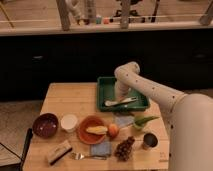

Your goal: Place brush in table surface

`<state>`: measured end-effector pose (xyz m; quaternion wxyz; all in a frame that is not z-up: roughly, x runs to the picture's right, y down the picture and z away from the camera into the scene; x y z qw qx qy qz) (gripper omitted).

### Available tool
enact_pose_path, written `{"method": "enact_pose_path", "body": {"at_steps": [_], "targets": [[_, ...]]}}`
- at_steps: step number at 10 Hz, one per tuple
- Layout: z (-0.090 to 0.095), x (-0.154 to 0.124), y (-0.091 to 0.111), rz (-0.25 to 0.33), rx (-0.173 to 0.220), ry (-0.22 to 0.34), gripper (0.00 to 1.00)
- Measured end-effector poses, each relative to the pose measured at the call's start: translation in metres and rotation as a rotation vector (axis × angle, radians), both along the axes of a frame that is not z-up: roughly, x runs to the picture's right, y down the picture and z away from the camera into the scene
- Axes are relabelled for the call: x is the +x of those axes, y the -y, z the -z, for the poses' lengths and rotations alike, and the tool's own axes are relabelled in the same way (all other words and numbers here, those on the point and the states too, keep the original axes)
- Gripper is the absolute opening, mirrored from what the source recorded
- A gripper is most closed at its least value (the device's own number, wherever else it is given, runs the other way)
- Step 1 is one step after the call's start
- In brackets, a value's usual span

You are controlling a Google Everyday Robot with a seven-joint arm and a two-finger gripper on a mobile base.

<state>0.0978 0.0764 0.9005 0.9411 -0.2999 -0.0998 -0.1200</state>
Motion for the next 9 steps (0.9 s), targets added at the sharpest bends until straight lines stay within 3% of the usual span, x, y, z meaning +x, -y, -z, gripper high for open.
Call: {"method": "enact_pose_path", "body": {"at_steps": [9], "targets": [[-0.013,0.022,0.009,-0.023,0.004,-0.009,0.8]]}}
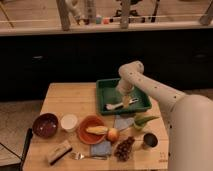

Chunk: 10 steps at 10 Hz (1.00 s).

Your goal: Place brush in table surface

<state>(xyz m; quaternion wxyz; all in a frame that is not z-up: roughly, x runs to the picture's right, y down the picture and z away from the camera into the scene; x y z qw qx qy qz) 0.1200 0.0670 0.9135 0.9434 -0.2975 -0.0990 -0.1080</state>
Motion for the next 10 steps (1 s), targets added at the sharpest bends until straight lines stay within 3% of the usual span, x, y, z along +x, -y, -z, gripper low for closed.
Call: {"method": "enact_pose_path", "body": {"at_steps": [5,6,10], "targets": [[-0.029,-0.003,-0.007,-0.001,-0.022,0.015,0.79],[-0.032,-0.006,-0.009,0.004,-0.027,0.02,0.75],[-0.037,-0.009,-0.026,0.019,-0.046,0.029,0.38]]}}
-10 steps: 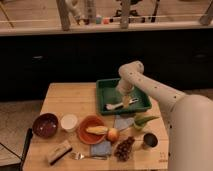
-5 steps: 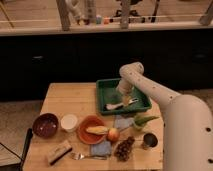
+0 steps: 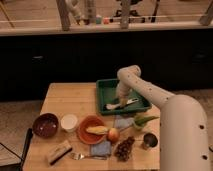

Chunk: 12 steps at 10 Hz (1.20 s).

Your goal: Place brush in table surface

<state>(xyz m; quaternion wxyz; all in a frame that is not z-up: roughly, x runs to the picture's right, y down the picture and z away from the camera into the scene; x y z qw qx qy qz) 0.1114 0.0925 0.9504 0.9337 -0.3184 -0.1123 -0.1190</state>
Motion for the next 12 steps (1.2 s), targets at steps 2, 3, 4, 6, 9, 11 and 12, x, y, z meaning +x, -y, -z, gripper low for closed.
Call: {"method": "enact_pose_path", "body": {"at_steps": [2,3,4,6,9,11,12], "targets": [[0.0,0.001,-0.003,0.0,-0.002,0.002,0.16],[0.0,0.001,-0.003,0.002,-0.002,0.002,0.09],[0.0,0.002,-0.004,0.002,-0.003,0.002,0.01],[0.007,-0.002,-0.003,0.031,0.006,0.003,0.0],[0.025,-0.015,0.007,0.079,0.03,0.008,0.0],[0.046,-0.021,0.023,0.113,0.062,0.006,0.0],[0.052,-0.023,0.028,0.122,0.071,0.006,0.0]]}}
